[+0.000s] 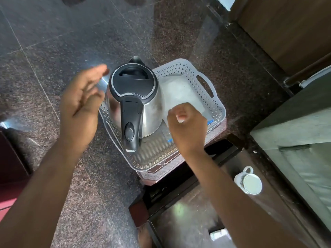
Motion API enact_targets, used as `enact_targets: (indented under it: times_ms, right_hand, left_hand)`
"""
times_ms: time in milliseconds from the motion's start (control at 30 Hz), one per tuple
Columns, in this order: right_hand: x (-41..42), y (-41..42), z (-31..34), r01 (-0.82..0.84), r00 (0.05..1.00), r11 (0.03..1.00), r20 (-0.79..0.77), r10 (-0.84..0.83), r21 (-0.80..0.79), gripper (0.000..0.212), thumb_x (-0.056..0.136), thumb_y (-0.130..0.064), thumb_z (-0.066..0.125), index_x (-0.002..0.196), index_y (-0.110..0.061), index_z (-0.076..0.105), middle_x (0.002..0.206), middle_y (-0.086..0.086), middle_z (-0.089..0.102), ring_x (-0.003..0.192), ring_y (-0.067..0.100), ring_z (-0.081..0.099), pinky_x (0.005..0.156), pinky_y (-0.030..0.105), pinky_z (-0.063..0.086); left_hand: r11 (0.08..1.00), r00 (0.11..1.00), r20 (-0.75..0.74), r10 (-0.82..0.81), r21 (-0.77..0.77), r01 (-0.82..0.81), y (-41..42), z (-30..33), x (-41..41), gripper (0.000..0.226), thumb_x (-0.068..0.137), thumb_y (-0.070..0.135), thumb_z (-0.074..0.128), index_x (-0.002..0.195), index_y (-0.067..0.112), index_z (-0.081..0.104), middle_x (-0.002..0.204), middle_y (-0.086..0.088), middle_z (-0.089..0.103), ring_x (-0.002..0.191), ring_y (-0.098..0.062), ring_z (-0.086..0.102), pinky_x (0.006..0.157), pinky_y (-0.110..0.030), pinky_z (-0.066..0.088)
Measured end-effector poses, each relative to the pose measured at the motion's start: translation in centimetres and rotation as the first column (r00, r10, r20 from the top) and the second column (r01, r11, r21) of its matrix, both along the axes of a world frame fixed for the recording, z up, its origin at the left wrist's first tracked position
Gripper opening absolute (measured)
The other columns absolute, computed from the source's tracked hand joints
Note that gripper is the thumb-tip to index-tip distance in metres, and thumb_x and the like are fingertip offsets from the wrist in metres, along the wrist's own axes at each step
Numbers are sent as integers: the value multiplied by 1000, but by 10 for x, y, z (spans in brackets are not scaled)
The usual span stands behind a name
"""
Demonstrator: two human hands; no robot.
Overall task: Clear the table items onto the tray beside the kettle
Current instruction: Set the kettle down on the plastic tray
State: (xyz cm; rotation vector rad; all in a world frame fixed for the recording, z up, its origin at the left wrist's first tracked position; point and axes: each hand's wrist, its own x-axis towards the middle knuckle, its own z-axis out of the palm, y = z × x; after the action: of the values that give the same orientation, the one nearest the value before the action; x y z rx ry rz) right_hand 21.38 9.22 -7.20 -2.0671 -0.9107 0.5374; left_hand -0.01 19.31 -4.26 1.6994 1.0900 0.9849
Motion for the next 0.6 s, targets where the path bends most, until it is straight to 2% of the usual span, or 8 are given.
enact_targets:
  times_ms: [67,133,233,300,400,500,600]
  right_hand:
    - [25,5,-2,-63,981,978,166,97,-198,30,95,-28,69,123,-18,70,120,2,72,110,20,67,88,38,58]
    - [43,10,-3,-118,928,899,275,251,-421,45,96,-29,68,138,-17,58,137,10,61,126,28,57,95,43,55]
    - [58,16,-6,-123,854,740,309,418,-661,56,95,-31,70,142,-13,46,145,22,49,135,40,47,107,50,49]
    - [64,20,-9,-115,837,669,292,463,-734,60,94,-30,72,141,-10,41,148,26,45,137,44,45,109,51,47]
    - [71,21,-11,-96,823,637,299,483,-765,62,92,-23,72,142,-8,38,146,28,45,135,43,48,104,52,48]
    - [75,23,-14,-75,815,639,323,482,-766,64,92,-22,73,142,-8,38,143,26,49,133,42,53,97,51,52]
    - [78,26,-16,-73,810,640,329,486,-765,61,94,-27,72,141,-7,38,142,25,52,130,42,55,97,50,52]
  left_hand:
    - [995,999,3,44,88,-44,-1,23,12,42,112,5,48,152,-7,54,153,-19,63,142,-12,63,124,-39,48]
    - [974,998,-40,43,222,-33,-7,47,24,42,114,13,50,152,-5,57,154,-17,64,147,-18,60,126,-38,45]
    - [865,987,-158,16,498,65,-22,77,45,36,109,9,61,142,-4,64,147,-13,67,141,-25,64,122,-42,47]
    - [819,979,-195,-63,551,162,-37,88,63,32,106,4,62,136,-4,69,140,-14,71,134,-26,67,117,-38,51]
    - [836,944,-260,-206,454,307,-64,81,87,36,103,5,66,139,0,69,144,-12,70,137,-24,66,121,-32,47]
    - [896,857,-390,-336,148,419,-79,54,99,54,106,12,68,158,3,54,164,-10,56,156,-23,51,131,-28,34]
    - [909,779,-482,-401,-104,403,-84,22,105,73,110,26,65,172,9,31,180,-8,32,170,-18,25,135,-20,13]
